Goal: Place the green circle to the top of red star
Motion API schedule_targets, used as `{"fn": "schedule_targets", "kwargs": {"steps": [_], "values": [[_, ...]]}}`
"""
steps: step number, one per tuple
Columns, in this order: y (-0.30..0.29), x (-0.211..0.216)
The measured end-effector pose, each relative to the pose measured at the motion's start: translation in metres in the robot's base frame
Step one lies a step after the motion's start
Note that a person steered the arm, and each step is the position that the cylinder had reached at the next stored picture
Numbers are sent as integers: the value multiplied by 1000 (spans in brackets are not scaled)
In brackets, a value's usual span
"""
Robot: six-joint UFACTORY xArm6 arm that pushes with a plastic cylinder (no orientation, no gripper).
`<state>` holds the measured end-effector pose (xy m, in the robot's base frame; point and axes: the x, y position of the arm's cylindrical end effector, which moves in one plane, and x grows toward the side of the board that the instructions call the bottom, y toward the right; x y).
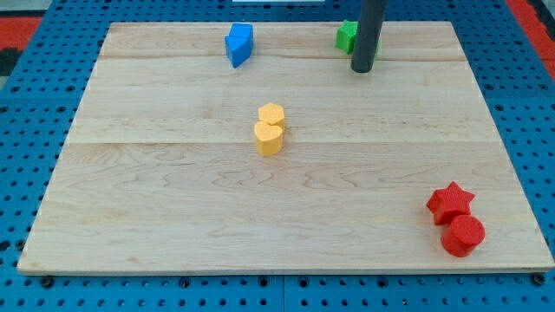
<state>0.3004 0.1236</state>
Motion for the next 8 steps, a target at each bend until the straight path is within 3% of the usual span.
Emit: {"fn": "schedule_targets", "kwargs": {"steps": [2, 3, 5, 7, 8], "values": [[73, -17], [73, -56], [21, -59], [30, -76], [-25, -57]]}}
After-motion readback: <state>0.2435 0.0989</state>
